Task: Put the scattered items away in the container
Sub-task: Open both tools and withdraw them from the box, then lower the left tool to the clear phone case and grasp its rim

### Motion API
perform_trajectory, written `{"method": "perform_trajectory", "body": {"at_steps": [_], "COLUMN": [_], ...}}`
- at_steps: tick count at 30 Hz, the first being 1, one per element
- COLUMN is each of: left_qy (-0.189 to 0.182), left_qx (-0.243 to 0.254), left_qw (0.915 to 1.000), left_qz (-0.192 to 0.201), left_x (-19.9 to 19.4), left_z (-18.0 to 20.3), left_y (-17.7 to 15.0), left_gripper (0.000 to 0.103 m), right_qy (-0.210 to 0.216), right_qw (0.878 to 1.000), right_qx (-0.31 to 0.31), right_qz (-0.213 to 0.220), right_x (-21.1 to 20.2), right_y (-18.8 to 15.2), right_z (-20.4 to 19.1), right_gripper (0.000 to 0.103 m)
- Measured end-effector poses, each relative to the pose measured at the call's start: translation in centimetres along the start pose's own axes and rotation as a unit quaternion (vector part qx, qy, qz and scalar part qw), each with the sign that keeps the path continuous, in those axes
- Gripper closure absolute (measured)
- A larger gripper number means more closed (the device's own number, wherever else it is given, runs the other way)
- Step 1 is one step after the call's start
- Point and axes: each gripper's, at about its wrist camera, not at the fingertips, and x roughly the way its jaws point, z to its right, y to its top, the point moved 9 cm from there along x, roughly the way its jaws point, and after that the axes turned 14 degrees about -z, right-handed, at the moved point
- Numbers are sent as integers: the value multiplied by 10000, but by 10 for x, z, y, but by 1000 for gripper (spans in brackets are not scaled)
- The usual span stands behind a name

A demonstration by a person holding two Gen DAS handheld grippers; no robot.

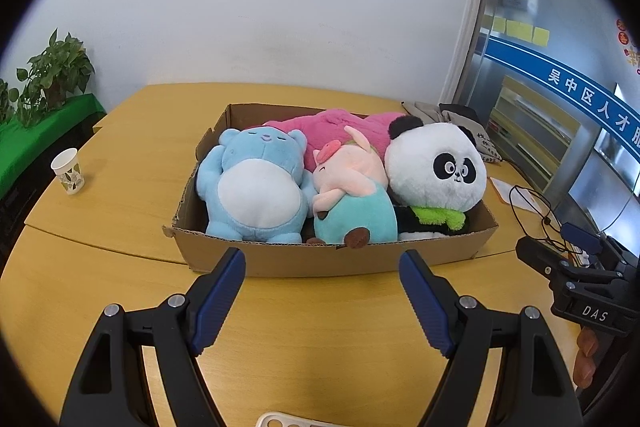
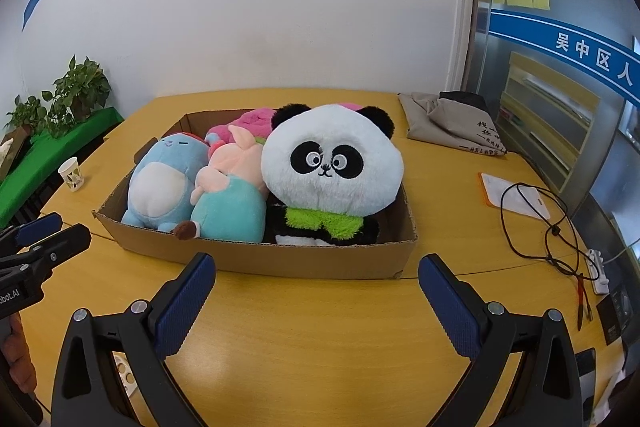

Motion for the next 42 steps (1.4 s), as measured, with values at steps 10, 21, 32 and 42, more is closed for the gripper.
{"method": "perform_trajectory", "body": {"at_steps": [10,21,32,42], "left_qy": [13,15,91,77], "left_qx": [70,333,207,351], "left_qw": [9999,9973,9851,9689], "left_qz": [-111,-658,-1705,-2447], "left_x": [6,22,53,71], "left_z": [4,-17,-63,-67], "left_y": [-4,-49,-128,-173], "left_gripper": [24,24,24,68], "right_qy": [51,498,1073,941], "right_qw": [9999,9961,9723,9613], "right_qx": [32,-54,-773,-1367], "right_qz": [-96,-729,-1925,-2197], "right_x": [7,29,64,68], "right_y": [-6,-59,-176,-201], "right_z": [2,-10,-84,-108], "right_gripper": [0,0,0,26]}}
